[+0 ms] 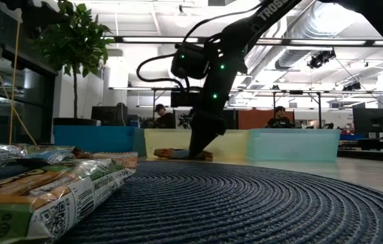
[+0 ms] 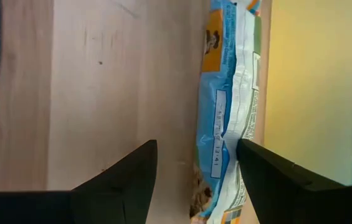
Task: Pick and place Granola Bars by type
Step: Put the yellow granola bar into the green bin
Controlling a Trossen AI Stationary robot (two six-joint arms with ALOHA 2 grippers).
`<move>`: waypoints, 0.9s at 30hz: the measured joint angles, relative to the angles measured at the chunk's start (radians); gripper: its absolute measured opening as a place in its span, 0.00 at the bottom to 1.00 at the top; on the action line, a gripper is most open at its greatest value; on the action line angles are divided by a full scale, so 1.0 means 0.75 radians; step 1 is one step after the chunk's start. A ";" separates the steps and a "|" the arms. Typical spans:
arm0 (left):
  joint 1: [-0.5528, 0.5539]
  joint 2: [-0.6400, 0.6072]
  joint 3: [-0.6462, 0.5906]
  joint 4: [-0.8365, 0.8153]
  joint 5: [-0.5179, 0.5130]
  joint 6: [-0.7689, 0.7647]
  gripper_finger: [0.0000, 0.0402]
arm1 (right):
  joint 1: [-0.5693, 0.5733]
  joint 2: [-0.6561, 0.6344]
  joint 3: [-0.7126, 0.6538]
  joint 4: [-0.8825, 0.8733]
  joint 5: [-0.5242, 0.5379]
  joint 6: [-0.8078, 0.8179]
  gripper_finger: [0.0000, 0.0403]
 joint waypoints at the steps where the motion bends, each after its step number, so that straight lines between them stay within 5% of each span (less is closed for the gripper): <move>1: 0.000 0.001 0.000 0.000 -0.001 0.000 0.54 | 0.000 0.000 -0.001 0.004 0.006 -0.001 0.52; 11: 0.000 0.000 0.000 0.000 -0.013 0.000 0.54 | -0.009 0.000 -0.002 0.029 0.033 0.023 0.50; 27: 0.000 0.000 0.000 0.000 -0.013 0.000 0.54 | -0.002 0.000 -0.002 0.022 0.033 0.052 0.25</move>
